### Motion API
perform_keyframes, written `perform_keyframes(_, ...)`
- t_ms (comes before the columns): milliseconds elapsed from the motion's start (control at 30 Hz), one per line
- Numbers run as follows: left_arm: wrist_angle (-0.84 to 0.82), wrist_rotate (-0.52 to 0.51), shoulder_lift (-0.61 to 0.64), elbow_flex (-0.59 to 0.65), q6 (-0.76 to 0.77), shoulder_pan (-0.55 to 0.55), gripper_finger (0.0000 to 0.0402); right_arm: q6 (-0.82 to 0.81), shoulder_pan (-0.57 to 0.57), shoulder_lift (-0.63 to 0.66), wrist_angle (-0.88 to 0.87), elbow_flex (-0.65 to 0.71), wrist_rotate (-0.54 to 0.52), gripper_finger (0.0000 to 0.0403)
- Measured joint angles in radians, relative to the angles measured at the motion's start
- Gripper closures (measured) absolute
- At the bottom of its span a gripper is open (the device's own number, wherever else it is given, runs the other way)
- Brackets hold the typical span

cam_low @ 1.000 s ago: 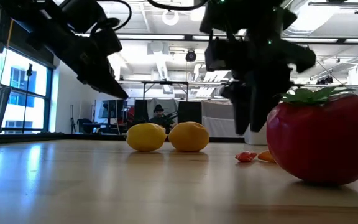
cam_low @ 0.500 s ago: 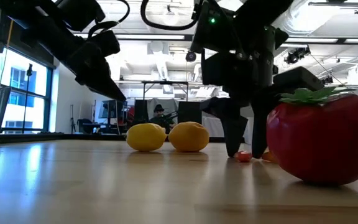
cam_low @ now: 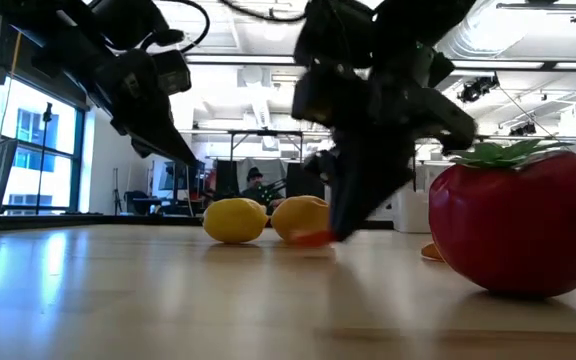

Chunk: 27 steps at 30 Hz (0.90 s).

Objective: Sort produce into baskets
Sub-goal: Put the orange chili pepper into the black bin

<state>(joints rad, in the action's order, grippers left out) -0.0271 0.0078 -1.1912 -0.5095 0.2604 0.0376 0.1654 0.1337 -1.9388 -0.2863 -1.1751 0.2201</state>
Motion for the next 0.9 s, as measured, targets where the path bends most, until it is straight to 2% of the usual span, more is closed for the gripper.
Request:
perform_keyframes(200,-0.004,0.032,0.0,0.0,-0.06,-0.028,0.0387,-0.243,-0.011,0.0,0.243,-0.001,-0.042,0.0391)
perform_keyframes(433,0.004,0.228,0.0,0.0,0.073,-0.035,0.0337,-0.504,0.011,0.002,0.337,-0.001,-0.241,0.0399)
perform_keyframes(500,0.004,0.268,0.0,0.0,0.098,-0.038,0.0323,-0.534,0.017,0.002,0.346,-0.001,-0.28,0.0399)
perform_keyframes(700,0.009,0.303,0.0,0.0,0.132,-0.053,0.0286,-0.577,0.043,0.002,0.347,-0.001,-0.367,0.0399)
perform_keyframes(900,0.06,0.348,0.0,-0.002,0.275,-0.063,0.0258,-0.599,0.062,0.003,0.391,-0.001,-0.37,0.0399)
